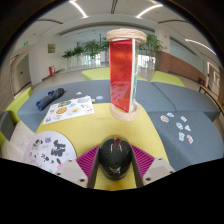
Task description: Arrange mouse
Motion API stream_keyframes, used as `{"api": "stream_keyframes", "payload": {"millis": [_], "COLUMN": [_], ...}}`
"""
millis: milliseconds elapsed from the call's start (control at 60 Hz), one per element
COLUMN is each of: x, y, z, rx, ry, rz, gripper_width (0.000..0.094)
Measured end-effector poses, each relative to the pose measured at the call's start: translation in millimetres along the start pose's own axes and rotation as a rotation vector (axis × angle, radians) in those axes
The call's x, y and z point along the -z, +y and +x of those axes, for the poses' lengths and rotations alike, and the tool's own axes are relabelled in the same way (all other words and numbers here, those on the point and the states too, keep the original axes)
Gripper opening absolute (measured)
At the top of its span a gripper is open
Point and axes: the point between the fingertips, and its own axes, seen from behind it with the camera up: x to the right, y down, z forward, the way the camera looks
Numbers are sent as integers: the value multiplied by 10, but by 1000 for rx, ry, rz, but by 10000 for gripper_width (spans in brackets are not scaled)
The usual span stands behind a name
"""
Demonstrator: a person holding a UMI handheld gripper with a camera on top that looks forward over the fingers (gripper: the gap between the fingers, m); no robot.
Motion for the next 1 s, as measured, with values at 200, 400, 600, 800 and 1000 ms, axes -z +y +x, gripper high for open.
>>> {"api": "stream_keyframes", "payload": {"millis": [200, 400, 600, 800, 1000], "x": [227, 1081, 890, 417, 387], "y": [-195, -1162, -613, 302, 323], "z": [43, -703, -1738, -1953, -1959], "rx": [-80, -88, -8, -10, 49], "ry": [31, -44, -130, -75, -51], "rz": [45, 221, 131, -28, -92], "gripper_width": [418, 419, 415, 414, 555]}}
